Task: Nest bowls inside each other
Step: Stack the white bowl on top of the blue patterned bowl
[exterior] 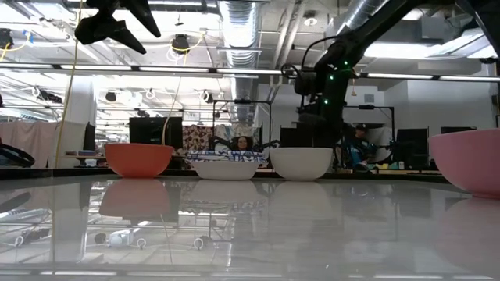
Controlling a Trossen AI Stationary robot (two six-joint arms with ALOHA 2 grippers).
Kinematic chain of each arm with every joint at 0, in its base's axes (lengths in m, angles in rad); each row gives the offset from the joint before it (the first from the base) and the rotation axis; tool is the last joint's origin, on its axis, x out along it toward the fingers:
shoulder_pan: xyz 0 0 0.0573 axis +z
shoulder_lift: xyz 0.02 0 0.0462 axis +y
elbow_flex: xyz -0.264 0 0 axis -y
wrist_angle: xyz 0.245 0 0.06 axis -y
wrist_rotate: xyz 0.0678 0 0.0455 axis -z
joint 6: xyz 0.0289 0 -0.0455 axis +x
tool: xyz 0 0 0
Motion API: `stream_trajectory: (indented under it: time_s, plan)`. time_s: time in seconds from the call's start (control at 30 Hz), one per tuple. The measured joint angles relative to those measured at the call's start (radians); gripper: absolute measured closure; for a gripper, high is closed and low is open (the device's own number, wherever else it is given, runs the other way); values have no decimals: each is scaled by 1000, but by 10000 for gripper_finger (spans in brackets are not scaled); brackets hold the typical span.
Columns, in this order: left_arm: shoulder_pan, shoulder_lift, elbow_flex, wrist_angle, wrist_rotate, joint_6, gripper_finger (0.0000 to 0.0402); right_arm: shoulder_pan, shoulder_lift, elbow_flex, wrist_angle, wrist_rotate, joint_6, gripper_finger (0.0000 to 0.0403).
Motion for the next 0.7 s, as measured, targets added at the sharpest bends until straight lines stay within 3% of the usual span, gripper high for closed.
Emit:
stream_trajectory:
  time_s: [0.33, 0.7]
  plan:
    - [0, 0, 0, 0, 0, 0, 199, -4, 16, -8, 10, -38, 49, 241]
    - [0, 0, 0, -1, 6, -1, 199, 18, 105, 1, 5, -62, 101, 389]
